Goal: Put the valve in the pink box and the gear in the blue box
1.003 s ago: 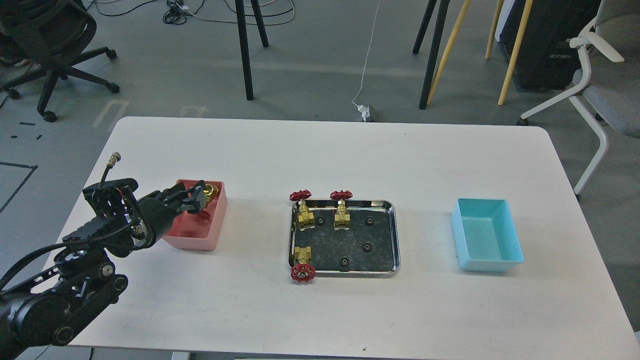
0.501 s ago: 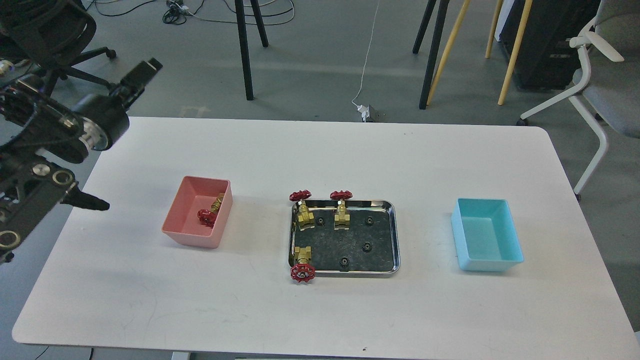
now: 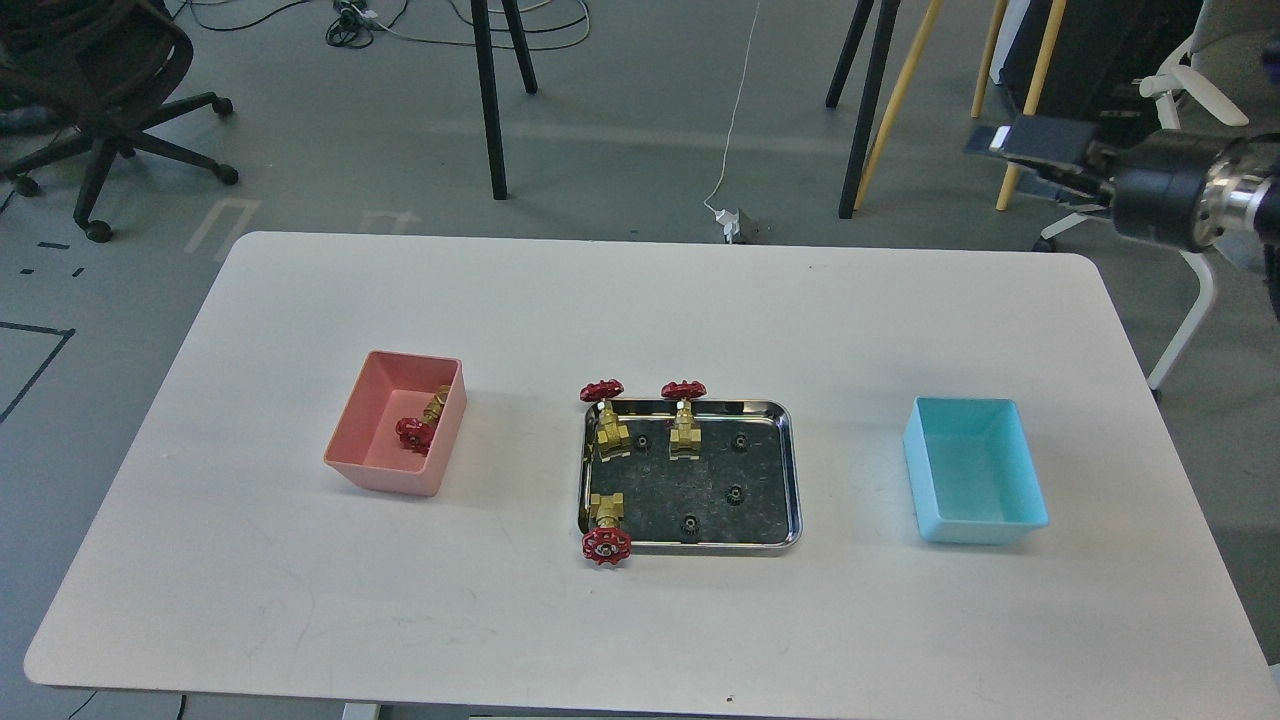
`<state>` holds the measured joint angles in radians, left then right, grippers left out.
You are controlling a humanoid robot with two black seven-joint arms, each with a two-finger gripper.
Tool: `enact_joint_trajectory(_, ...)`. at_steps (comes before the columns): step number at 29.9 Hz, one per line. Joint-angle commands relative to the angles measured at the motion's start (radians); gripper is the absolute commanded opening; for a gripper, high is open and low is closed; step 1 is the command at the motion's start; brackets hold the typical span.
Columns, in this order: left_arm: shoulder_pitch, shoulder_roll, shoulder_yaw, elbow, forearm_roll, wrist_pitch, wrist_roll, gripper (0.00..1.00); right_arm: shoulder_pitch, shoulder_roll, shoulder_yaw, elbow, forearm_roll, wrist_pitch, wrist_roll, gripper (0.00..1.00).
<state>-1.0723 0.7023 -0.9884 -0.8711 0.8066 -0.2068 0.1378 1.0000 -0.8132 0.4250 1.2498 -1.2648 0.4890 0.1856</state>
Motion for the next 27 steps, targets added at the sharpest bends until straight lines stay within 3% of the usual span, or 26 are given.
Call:
enact_joint_trajectory(1, -0.005, 0.022, 0.002, 0.006, 0.002, -0.025, -0.003, 0.98, 0.005, 0.087, -0.109, 0.054, -0.070, 0.000, -0.003, 0.98)
enact_joint_trajectory(13, -0.028, 0.032, 0.001, 0.006, -0.003, -0.017, -0.007, 0.98, 0.089, 0.419, -0.389, -0.161, -0.215, 0.000, -0.002, 0.99)
enact_joint_trajectory(27, -0.058, 0.054, 0.002, 0.043, -0.003, -0.023, -0.009, 0.98, 0.083, 0.586, -0.494, -0.317, -0.294, 0.000, 0.003, 0.98)
